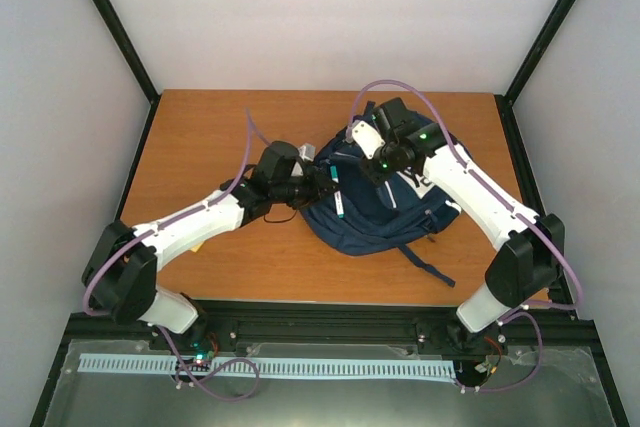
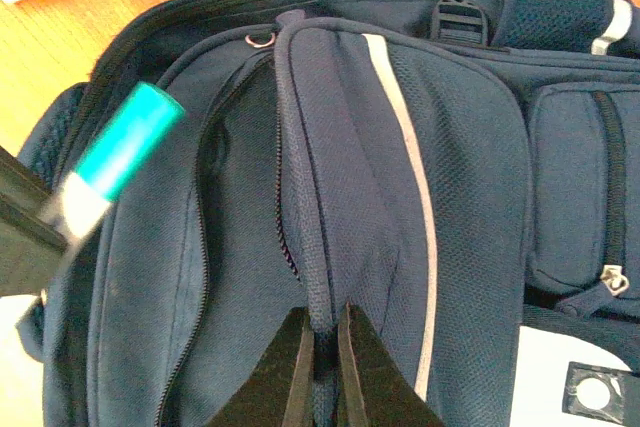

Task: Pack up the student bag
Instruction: Place the stationery in the student bag.

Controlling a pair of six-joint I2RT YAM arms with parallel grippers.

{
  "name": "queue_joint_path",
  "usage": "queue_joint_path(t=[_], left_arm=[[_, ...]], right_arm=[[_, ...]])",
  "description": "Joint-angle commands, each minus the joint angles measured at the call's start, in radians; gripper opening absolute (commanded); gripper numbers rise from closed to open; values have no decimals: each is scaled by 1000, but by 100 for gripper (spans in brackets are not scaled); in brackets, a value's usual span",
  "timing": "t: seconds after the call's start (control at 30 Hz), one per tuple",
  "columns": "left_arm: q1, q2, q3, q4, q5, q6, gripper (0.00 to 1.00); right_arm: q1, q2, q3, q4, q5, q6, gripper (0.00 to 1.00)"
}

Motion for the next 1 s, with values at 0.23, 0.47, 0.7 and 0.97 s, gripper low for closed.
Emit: queue_joint_path(t=[0.23,0.47,0.7,0.97], left_arm=[[-16,189,100,185,34,-241,1],[-18,327,208,267,15,-326,1],[-26,370,276,230,17,-319,15],[-31,276,292,-58,25,-94,45]], right_arm=[[-54,-25,80,39,-203,33,3],[-105,-25,82,10,-386,35,3],[-151,7,125,-47,-447,-5,3],[-164,-40,72,-12,-481,-35,9]])
